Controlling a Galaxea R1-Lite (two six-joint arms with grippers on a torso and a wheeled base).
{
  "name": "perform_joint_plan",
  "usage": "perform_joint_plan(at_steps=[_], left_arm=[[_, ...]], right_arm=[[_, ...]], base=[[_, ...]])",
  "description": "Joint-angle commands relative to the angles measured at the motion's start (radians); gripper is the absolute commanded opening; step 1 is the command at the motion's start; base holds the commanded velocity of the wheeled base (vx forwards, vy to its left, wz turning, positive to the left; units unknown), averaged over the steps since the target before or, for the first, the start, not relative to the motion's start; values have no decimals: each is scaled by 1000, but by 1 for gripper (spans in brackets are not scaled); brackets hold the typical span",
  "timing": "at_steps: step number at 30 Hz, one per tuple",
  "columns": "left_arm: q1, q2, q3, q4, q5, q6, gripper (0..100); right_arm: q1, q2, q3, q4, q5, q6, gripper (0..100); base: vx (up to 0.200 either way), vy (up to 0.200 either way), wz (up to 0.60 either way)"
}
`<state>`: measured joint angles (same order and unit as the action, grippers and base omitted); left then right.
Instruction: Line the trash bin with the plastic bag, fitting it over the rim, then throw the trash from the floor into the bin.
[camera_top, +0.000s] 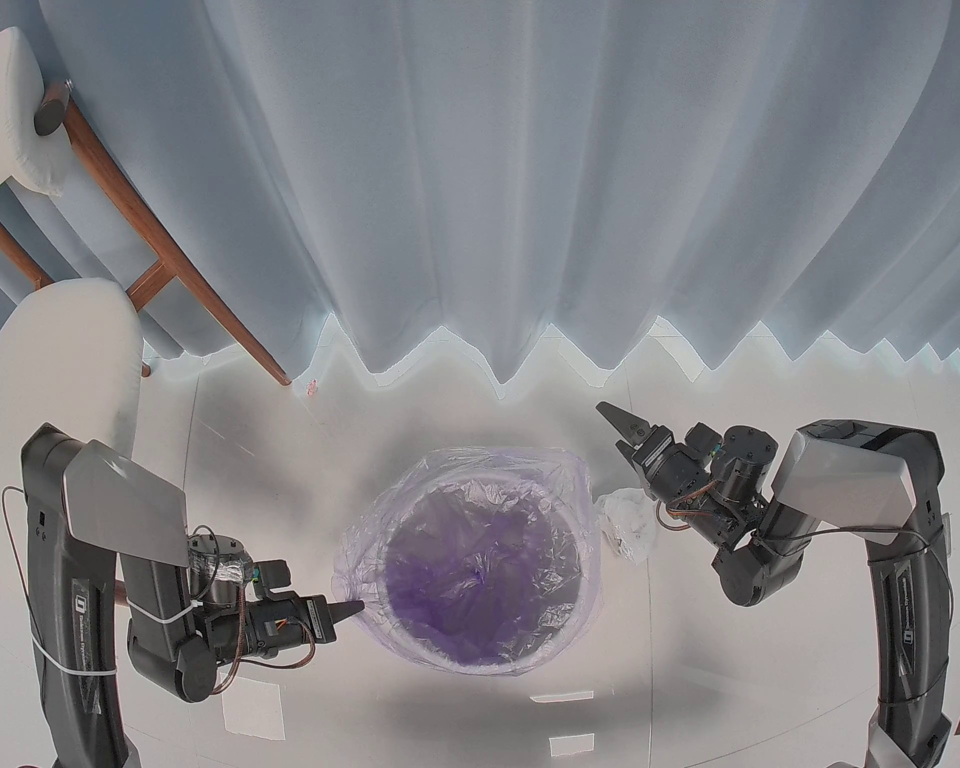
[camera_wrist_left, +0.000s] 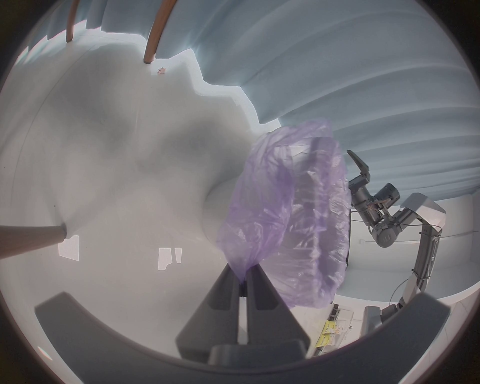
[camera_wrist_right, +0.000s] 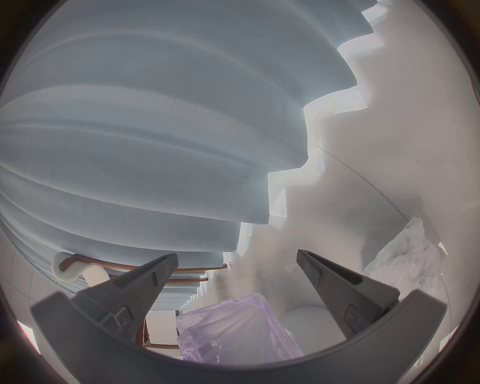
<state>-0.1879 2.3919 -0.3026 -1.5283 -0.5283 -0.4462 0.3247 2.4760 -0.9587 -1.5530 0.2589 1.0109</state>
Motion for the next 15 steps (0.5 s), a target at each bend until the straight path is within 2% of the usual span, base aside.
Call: perform_joint_plan(at_steps=[1, 8, 15], left_arm=[[2, 61, -41, -1, 5, -2, 0], [-4, 96, -96, 5, 21, -2, 0], [-10, 115, -145, 17, 94, -5, 0]], right_arm=[[1, 1, 0, -18, 0, 0, 100], [1, 3, 0, -18, 0, 0, 100], [1, 12, -2, -18, 0, -17, 100]], base=[[0, 0, 0], [0, 0, 0], [0, 0, 0]])
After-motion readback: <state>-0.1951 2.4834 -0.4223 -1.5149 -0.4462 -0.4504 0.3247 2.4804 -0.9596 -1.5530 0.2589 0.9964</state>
